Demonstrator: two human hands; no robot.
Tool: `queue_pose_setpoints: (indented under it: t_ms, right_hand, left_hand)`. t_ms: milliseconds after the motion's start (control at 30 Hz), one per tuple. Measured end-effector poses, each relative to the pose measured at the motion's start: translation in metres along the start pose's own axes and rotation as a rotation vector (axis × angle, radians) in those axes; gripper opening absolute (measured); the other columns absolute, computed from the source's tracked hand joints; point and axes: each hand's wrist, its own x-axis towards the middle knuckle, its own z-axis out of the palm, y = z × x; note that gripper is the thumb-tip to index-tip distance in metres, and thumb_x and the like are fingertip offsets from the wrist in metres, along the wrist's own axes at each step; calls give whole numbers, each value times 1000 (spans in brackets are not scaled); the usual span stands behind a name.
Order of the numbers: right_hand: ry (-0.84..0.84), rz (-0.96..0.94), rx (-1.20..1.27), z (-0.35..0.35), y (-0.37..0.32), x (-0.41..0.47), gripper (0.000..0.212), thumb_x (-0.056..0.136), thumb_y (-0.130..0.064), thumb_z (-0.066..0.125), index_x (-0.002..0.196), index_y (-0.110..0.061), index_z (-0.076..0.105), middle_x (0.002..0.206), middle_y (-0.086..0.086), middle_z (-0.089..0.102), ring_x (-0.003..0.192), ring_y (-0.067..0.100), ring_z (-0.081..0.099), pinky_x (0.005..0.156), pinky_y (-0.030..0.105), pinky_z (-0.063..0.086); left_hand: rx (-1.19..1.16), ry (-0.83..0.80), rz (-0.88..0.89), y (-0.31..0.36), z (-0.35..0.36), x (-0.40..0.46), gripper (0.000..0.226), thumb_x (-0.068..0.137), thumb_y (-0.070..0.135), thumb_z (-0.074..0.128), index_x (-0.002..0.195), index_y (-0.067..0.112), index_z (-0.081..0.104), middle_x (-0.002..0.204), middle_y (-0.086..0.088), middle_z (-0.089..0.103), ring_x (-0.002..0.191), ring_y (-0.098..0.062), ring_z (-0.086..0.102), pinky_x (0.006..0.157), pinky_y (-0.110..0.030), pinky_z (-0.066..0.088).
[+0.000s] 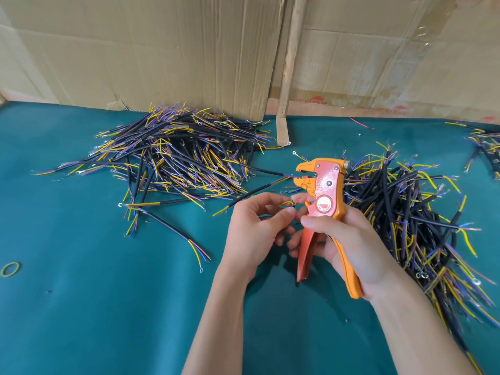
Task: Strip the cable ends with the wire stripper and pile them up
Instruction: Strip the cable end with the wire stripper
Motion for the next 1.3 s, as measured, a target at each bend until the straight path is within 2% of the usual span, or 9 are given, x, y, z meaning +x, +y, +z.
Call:
queue_pose_setpoints:
  t_ms: [267,400,567,700,900,1000,1100,1200,1300]
  right_hand:
    - [-12,20,19,0,0,1,48,70,-24,79,117,-13,73,92,21,67,73,40,67,69,50,56]
    - [31,47,76,-5,4,4,51,75,-11,68,125,-11,69,103,21,69,72,41,68,64,47,58]
    - [-29,173,106,-8,4,4,68,68,-3,52,136,-6,48,116,26,72,74,39,67,66,47,59]
    - [-95,219,165,-7,3,1,73,64,6,50,137,-3,50,121,30,69,84,42,70,73,47,61]
    - [-139,248,176,-4,1,-3,60,82,10,50,139,-10,56,123,34,66,103,50,68,89,53,59]
    - [-94,214,150,1,1,-2,57,81,6,59,135,-10,60,116,31,69,91,44,70,78,48,61]
    - [-37,172,137,2,-1,-2,57,77,3,66,132,-12,65,113,28,71,85,40,70,73,42,60]
    - [-17,166,151,0,-2,-2,57,77,2,66,132,-11,65,112,28,71,84,41,69,73,42,60]
    - [-24,166,145,0,-2,-2,59,75,5,67,132,-10,64,112,29,70,83,41,69,71,43,60]
  left_hand:
    - [70,70,23,0,1,1,3,90,10,74,90,13,73,67,-4,69,43,-15,49,51,-25,44]
    - [54,122,38,1,1,1,3,91,8,73,91,11,72,70,-1,71,49,-14,58,49,-25,45]
    - [44,203,64,4,-3,3,16,89,3,73,80,16,73,70,2,71,63,-19,73,49,-24,49]
    - [-19,277,67,7,-3,3,19,87,1,74,78,17,76,64,4,68,67,-22,76,51,-23,53]
    - [-24,322,77,8,-5,3,18,87,1,74,78,16,76,64,2,68,66,-23,75,49,-24,52]
    - [55,279,85,7,-5,3,17,88,2,72,83,18,76,63,4,67,61,-17,71,47,-23,47]
    - [116,185,75,6,-4,3,26,90,3,68,100,25,77,59,3,52,56,-17,53,49,-25,41]
    - [103,141,67,7,-4,3,28,91,3,66,95,29,78,58,2,42,55,-19,44,49,-24,36]
    - [78,158,67,7,-4,2,23,90,2,68,90,24,76,59,1,47,50,-18,46,44,-22,36]
